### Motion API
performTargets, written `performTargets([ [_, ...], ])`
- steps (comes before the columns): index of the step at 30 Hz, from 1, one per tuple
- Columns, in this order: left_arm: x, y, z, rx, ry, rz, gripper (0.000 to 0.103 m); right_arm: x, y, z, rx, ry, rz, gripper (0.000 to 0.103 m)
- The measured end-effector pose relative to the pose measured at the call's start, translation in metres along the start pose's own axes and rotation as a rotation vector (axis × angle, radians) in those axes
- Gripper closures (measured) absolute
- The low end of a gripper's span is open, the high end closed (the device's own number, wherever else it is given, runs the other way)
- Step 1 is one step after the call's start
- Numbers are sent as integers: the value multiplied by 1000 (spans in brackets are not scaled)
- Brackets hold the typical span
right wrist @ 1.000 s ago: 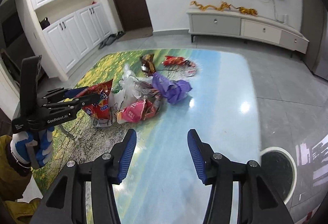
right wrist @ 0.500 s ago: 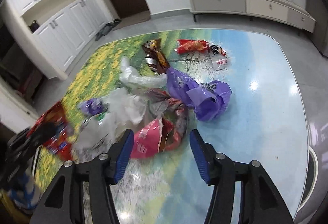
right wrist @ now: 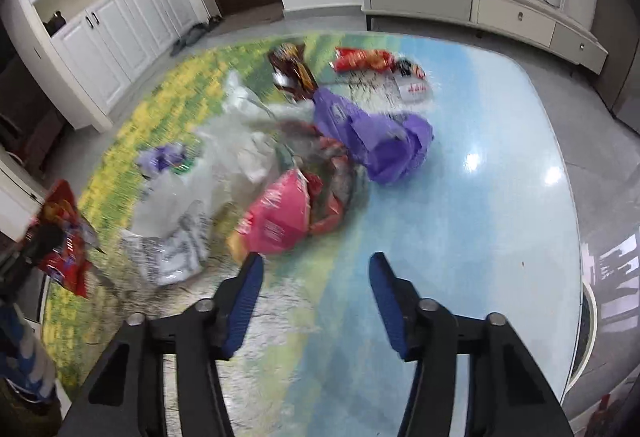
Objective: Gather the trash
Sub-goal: 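Grasp the red chip bag with the left tool while the right tool grasps the pink bag, then carry both bags over the bin and open both tools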
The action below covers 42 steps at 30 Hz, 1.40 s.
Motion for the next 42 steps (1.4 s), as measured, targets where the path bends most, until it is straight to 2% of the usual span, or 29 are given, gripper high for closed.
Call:
performTargets([
  [6,8,7,-5,-9,18,-6,98,21,-1,21,-21,12,24,58],
  [11,17,10,-9,-8,35,-4,98,26,-30,27,19,46,-39,58],
  [14,17,13,-12,-4,36,-4,98,27,-37,20,39,55,-24,61],
  [19,6,19,-13,-5,18,-1,98,31,-17,9,10,82,15,67],
  [26,-27,28,-13,7,-17,-31,98,26,43,-20,-76,52,143,68],
  [30,-69,20,-6,38,-67,-89,98,-1,88,-33,-162,-1,158,69],
  [34,-119,-2,7,83,-143,-146,98,-50,129,-47,-248,-77,120,69],
  [37,-169,-33,18,134,-207,-201,98,-105,154,-63,-301,-153,59,69],
  [42,-261,-104,26,247,-308,-266,98,-197,173,-92,-332,-310,-47,69],
])
Point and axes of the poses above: each gripper's, at about its wrist camera, not at the fingertips, and y roughly against the way its jaws point, x to its left, z to its top, the point moved 8 cm from there along -y, roughly the way its jaws point, and after that the axes turned 5 degrees about -z, right-handed, at the moved point
